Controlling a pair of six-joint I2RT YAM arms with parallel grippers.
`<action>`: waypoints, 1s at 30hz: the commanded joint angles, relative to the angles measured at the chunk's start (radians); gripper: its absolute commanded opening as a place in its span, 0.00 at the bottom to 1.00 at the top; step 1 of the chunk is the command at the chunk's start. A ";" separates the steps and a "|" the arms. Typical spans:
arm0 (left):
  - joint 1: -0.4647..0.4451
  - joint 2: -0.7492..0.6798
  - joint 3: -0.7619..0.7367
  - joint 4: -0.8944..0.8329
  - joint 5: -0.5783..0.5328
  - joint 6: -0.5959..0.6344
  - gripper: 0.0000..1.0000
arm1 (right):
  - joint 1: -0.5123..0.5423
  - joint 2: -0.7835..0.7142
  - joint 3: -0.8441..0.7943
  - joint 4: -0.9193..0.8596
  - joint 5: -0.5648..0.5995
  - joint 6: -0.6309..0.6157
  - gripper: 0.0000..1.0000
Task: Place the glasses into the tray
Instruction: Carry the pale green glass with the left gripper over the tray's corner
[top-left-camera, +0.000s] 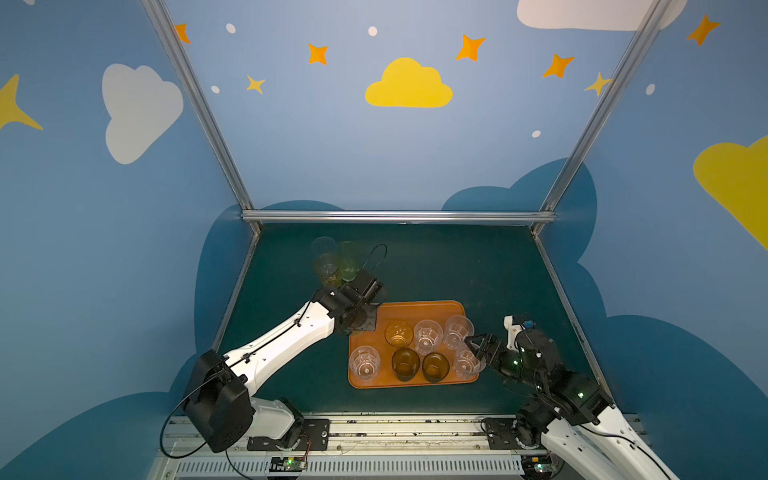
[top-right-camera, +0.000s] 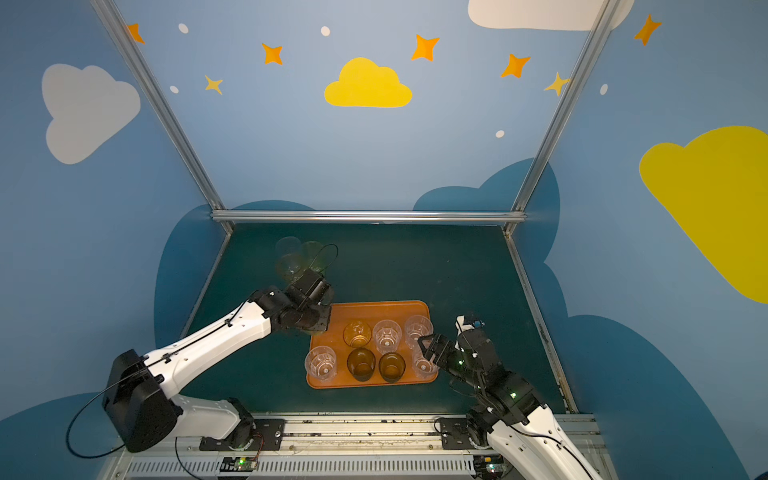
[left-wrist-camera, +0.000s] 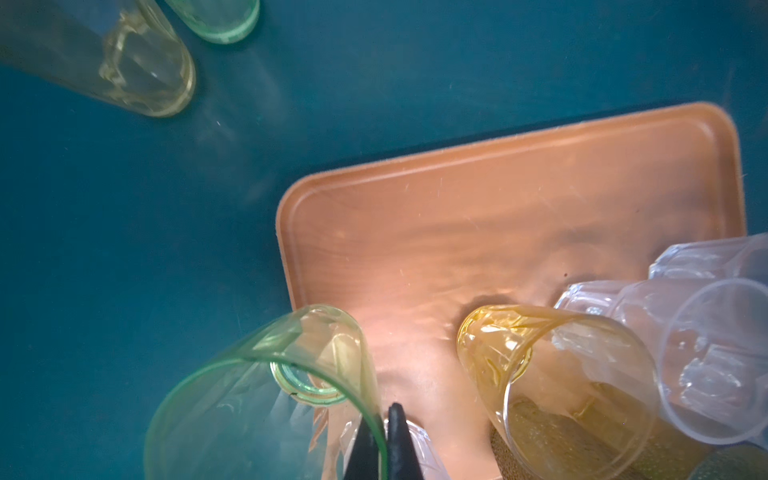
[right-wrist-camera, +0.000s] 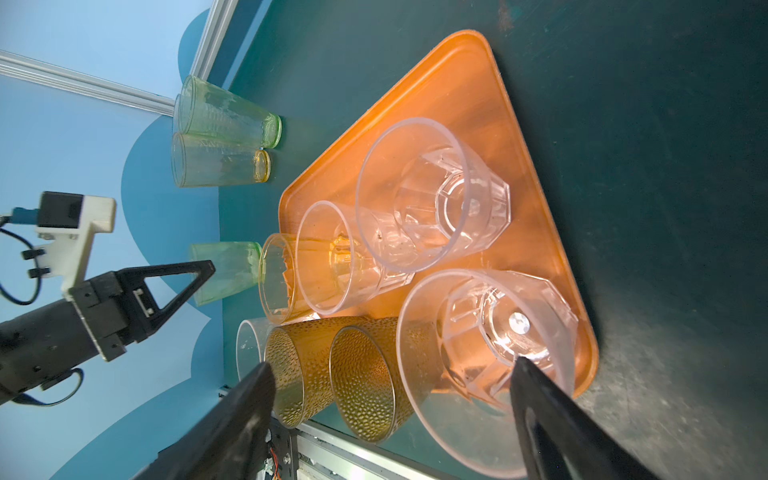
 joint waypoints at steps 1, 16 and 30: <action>-0.007 0.024 0.005 0.001 0.013 -0.004 0.04 | -0.003 -0.009 -0.009 0.015 -0.006 -0.010 0.87; -0.041 0.104 0.003 0.045 0.074 -0.013 0.04 | -0.003 -0.012 -0.015 0.011 0.002 -0.002 0.87; -0.061 0.147 0.011 0.058 0.079 -0.015 0.04 | -0.005 -0.006 -0.016 0.001 0.013 0.007 0.88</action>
